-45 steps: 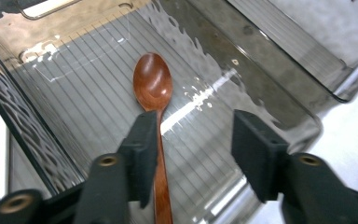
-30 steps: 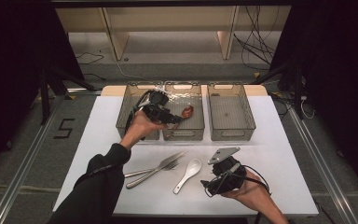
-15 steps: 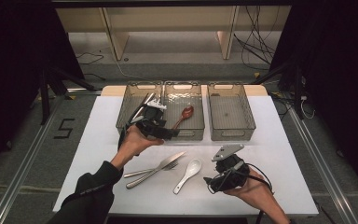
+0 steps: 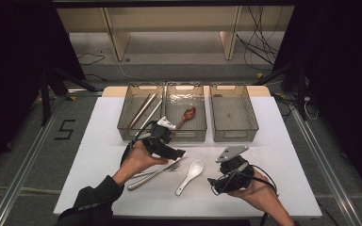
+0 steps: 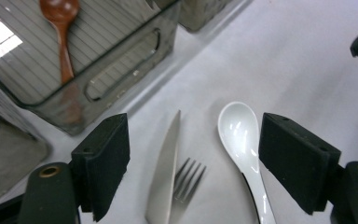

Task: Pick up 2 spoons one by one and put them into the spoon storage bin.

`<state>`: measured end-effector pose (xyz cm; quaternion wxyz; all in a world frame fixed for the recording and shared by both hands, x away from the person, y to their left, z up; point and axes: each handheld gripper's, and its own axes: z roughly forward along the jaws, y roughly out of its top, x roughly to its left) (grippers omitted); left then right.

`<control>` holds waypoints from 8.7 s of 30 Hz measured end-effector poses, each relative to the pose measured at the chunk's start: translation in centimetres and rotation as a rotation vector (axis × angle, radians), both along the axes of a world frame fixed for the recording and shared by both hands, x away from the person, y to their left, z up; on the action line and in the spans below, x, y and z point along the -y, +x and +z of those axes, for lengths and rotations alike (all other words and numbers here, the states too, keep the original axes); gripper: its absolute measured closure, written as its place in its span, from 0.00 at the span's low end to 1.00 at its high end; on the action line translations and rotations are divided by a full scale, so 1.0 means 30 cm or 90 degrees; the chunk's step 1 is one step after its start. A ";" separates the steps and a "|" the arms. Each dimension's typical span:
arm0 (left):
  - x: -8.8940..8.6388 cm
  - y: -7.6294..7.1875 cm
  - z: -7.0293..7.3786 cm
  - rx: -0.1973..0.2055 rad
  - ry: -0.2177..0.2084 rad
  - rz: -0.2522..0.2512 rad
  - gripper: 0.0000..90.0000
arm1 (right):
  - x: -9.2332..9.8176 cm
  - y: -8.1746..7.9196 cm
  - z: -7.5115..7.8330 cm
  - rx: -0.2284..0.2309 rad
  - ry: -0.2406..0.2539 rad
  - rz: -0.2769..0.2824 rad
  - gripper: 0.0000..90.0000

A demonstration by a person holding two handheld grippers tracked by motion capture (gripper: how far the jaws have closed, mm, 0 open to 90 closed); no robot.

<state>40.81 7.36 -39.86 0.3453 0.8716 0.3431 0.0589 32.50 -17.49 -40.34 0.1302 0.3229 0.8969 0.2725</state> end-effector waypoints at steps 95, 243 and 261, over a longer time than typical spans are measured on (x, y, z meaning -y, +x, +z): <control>0.134 -0.120 -0.222 -0.101 0.135 -0.151 0.89 | 0.004 0.010 -0.020 -0.013 -0.017 -0.007 0.30; 0.019 0.431 -0.030 -0.019 -0.024 0.136 0.94 | 0.009 0.008 -0.012 0.001 0.017 -0.010 0.29; 0.008 0.405 0.025 -0.040 -0.039 0.111 0.59 | 0.009 0.007 -0.012 -0.001 0.017 -0.010 0.29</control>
